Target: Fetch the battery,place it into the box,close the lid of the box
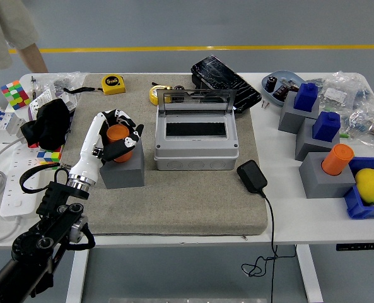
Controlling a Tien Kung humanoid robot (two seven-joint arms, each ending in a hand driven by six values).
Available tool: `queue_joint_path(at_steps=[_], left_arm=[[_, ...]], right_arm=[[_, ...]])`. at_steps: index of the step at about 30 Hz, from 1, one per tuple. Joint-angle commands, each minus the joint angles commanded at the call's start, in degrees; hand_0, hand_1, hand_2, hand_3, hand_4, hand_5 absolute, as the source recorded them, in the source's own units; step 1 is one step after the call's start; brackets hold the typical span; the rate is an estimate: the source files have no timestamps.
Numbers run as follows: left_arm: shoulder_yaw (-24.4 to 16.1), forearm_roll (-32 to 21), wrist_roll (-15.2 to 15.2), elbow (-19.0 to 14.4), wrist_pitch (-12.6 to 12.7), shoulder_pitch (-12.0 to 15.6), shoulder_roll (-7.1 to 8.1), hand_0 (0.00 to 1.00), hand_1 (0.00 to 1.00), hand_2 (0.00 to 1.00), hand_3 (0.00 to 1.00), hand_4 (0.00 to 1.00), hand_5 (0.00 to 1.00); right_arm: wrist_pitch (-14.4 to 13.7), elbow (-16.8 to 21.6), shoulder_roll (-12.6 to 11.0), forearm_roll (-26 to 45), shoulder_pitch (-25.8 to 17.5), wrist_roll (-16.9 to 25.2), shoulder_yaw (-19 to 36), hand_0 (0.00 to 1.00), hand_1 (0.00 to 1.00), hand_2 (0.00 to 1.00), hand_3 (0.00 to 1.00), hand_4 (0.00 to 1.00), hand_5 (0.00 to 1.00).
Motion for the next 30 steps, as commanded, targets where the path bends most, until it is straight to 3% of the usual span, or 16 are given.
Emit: queue_joint_path(at_steps=[4,11,18,19,20,24,30], left_arm=[[0.9,1.8,0.0,-2.3,0.3,-0.5,0.0,0.102,0.124,0.232,0.314,0.644,0.002],[4.3,11.1,0.5,-8.7,1.2,-3.2,0.0,0.1,0.12,0.229,0.312,0.636,0.002],[9.8,25.7,10.9,-13.6,-0.6,-8.7,0.0,0.1,0.12,0.228,0.31,0.642,0.002],[10.7,28.0,12.5,-13.6,-0.6,-9.8,0.0,0.1,0.12,0.228,0.31,0.642,0.002],[11.7,30.6,14.3,-13.1,-0.9,-11.1,0.0,0.099,0.119,0.23,0.314,0.703,0.002],[15.3,39.6,18.9,-10.1,-1.9,-15.4,0.0,0.099,0.119,0.23,0.314,0.703,0.002],[18.1,45.0,23.2,-4.7,-2.6,-20.3,0.0,0.1,0.119,0.233,0.321,0.747,0.002]], right_arm=[[0.0,0.0,0.0,0.0,0.0,0.0,0.0,0.767,0.727,0.738,0.756,0.998,0.545],[-0.1,0.0,0.0,0.2,0.1,0.2,-0.2,0.766,0.726,0.738,0.756,0.998,0.545],[-0.2,0.0,0.0,-0.1,0.0,0.1,-0.2,0.766,0.726,0.738,0.756,0.998,0.545],[-0.1,0.0,0.0,-0.1,-0.1,0.1,-0.3,0.766,0.726,0.738,0.756,0.998,0.545],[-0.1,0.0,0.0,-0.1,-0.1,0.1,-0.3,0.766,0.725,0.738,0.756,0.998,0.545],[-0.2,0.0,0.1,0.2,-0.1,0.2,-0.7,0.766,0.725,0.738,0.756,0.998,0.545],[-0.2,0.0,0.0,0.4,-0.1,0.2,-0.9,0.765,0.725,0.738,0.756,0.998,0.545]])
